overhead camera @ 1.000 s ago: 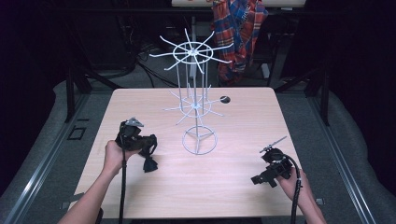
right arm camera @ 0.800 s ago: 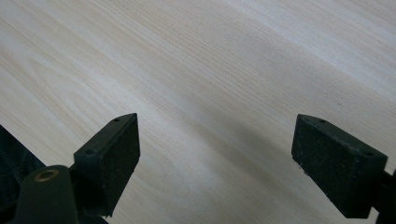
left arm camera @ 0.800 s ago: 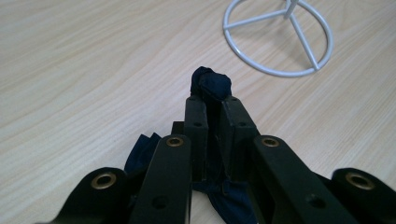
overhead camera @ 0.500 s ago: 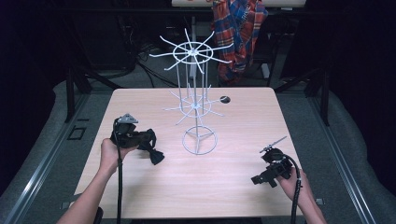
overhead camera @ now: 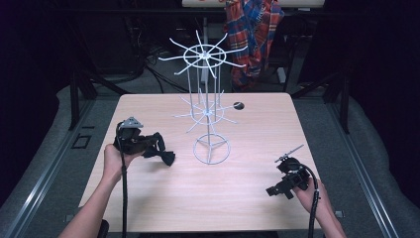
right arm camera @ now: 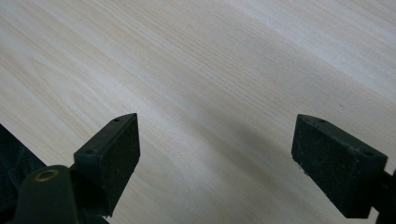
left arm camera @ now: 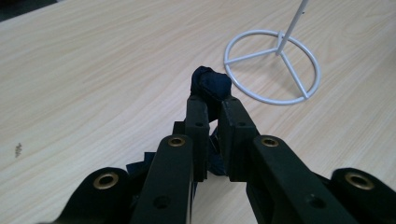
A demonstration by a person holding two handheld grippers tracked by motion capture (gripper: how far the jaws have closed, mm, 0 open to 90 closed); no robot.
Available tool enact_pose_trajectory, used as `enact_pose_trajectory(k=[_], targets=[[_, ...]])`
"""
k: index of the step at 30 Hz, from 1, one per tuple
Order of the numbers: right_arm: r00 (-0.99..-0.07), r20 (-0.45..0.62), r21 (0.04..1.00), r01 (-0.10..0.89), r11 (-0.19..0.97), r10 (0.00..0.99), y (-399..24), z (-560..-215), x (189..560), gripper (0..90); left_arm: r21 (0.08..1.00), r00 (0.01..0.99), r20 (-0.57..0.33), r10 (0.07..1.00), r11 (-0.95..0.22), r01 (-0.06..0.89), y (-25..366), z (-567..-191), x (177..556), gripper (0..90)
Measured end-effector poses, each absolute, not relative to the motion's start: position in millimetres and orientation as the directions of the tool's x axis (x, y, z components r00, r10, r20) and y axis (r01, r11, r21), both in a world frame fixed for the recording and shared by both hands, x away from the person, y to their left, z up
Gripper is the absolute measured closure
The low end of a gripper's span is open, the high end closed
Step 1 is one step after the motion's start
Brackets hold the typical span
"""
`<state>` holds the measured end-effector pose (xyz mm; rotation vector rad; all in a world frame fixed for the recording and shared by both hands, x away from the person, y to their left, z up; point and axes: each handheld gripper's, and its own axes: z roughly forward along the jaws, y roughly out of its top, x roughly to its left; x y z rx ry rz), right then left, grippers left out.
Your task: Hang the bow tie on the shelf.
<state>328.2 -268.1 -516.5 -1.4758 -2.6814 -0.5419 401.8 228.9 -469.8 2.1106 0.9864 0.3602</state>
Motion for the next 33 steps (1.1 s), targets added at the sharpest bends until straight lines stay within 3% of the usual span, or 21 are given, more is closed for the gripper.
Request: enact_pose_trajectory(k=[33], targets=[[-0.539,0.193,0.274,0.832,0.482,0.820,-268.3,-515.8,327.1,15.1,0.820,0.697,-0.035,0.716,-0.379,0.430,225.9,-428.3,403.8,83.1]])
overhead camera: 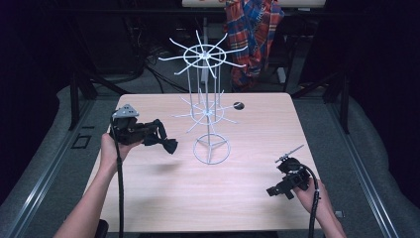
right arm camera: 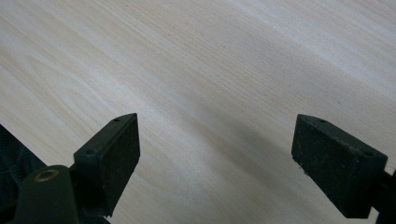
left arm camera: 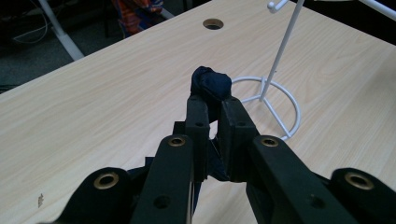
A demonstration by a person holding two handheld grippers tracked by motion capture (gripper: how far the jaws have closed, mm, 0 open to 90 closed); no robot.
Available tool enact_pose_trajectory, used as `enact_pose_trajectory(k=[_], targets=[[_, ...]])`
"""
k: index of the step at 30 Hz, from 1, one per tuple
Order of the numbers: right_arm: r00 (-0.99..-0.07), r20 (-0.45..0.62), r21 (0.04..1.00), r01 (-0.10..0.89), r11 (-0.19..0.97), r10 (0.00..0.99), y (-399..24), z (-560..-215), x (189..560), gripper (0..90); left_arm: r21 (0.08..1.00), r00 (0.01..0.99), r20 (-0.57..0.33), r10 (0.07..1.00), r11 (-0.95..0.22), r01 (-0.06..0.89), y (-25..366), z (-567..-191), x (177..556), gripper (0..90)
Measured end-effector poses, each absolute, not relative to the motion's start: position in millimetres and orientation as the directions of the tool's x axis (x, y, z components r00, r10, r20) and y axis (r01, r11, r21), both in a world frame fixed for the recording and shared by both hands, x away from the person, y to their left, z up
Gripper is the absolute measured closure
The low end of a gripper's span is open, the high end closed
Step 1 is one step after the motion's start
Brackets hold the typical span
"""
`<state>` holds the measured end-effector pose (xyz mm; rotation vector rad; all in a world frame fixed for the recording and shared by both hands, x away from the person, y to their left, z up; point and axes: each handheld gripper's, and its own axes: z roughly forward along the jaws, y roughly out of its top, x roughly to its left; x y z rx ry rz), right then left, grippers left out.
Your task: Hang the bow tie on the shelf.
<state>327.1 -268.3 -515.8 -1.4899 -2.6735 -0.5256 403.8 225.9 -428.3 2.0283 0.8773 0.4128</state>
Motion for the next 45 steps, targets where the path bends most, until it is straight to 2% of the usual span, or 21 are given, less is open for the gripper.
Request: enact_pose_trajectory(k=[20,45], targets=[[-0.538,0.195,0.274,0.832,0.481,0.820,-267.6,-516.8,327.3,15.1,0.840,0.724,-0.008,0.690,-0.388,0.379,215.6,-401.6,411.9,83.1],[-0.553,0.184,0.270,0.823,0.499,0.813,-267.7,-517.1,328.1,15.1,0.846,0.758,0.001,0.652,-0.404,0.347,202.3,-392.8,416.0,83.1]])
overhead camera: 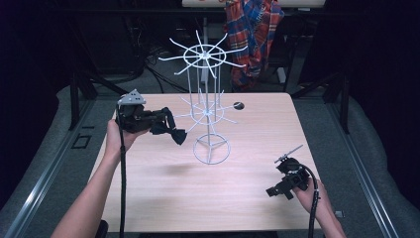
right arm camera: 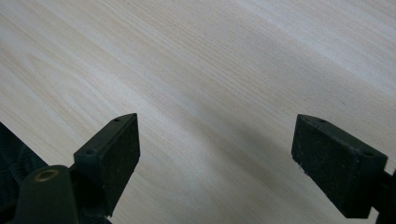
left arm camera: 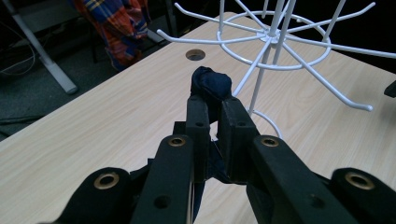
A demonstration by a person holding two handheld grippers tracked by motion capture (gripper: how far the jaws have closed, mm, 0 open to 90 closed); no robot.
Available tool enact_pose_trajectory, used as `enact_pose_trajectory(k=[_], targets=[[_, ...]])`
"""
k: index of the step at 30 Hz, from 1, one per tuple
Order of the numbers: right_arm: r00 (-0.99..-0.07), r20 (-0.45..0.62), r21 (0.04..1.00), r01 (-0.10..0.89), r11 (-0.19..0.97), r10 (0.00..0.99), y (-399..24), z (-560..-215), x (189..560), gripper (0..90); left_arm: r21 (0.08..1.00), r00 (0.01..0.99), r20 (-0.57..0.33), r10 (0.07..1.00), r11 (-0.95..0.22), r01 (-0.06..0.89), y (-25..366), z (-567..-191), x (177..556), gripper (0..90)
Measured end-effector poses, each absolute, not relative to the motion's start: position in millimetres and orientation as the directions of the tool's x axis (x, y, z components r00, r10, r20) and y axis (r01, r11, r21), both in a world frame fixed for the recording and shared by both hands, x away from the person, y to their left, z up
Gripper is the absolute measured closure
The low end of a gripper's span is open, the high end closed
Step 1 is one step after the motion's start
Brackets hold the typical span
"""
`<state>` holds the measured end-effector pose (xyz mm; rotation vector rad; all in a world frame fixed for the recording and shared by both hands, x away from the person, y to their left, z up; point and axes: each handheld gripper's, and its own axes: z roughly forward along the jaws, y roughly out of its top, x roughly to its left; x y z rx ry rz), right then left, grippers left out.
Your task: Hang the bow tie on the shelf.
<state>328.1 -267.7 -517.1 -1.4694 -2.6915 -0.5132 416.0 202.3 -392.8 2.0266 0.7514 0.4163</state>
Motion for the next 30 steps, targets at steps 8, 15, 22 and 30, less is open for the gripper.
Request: enact_pose_trajectory(k=[8,15,22,30], targets=[[-0.547,0.194,0.265,0.829,0.493,0.814,-267.9,-516.7,327.8,15.1,0.840,0.766,0.002,0.643,-0.417,0.348,195.5,-391.5,419.9,83.1],[-0.552,0.192,0.272,0.824,0.497,0.811,-268.0,-517.2,328.0,15.0,0.833,0.775,0.003,0.632,-0.430,0.347,190.0,-389.0,423.6,82.9],[-0.553,0.193,0.272,0.824,0.497,0.811,-268.0,-517.3,328.0,15.1,0.828,0.781,0.004,0.625,-0.440,0.348,184.5,-387.2,425.7,82.8],[-0.554,0.190,0.265,0.824,0.501,0.811,-268.0,-517.4,328.3,15.0,0.829,0.781,0.012,0.625,-0.442,0.342,182.4,-383.5,427.8,82.7]])
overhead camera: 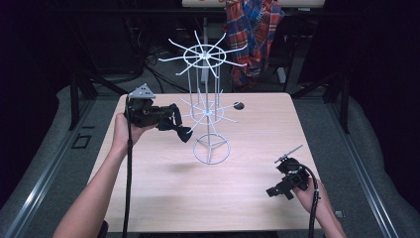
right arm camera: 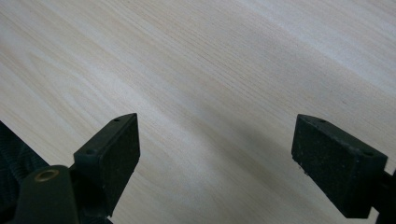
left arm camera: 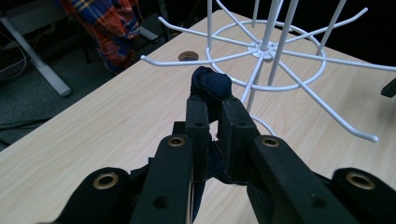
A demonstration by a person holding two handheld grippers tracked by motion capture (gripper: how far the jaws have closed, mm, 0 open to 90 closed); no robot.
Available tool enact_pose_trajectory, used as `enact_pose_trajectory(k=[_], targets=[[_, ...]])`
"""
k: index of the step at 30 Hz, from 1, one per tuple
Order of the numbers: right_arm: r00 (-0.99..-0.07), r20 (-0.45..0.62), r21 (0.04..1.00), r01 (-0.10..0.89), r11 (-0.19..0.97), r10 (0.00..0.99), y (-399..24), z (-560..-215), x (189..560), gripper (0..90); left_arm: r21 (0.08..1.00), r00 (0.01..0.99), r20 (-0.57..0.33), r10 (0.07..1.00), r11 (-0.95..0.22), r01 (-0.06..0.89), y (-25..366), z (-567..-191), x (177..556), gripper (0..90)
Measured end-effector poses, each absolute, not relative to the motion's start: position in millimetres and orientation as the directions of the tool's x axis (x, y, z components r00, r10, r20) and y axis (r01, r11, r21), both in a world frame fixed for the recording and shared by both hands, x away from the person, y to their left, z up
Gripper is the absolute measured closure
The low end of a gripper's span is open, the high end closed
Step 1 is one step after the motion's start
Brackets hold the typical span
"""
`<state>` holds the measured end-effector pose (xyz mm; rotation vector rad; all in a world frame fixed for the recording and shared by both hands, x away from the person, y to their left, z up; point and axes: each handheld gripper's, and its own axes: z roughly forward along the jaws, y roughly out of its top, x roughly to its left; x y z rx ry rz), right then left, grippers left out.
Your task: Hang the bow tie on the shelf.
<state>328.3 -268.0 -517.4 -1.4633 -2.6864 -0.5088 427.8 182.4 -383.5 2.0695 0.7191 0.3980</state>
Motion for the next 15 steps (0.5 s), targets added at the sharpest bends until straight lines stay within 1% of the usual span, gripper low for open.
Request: enact_pose_trajectory(k=[15], targets=[[-0.555,0.191,0.265,0.823,0.501,0.810,-267.8,-517.4,328.1,15.0,0.818,0.778,0.038,0.627,-0.467,0.336,169.8,-383.6,436.9,82.4]])
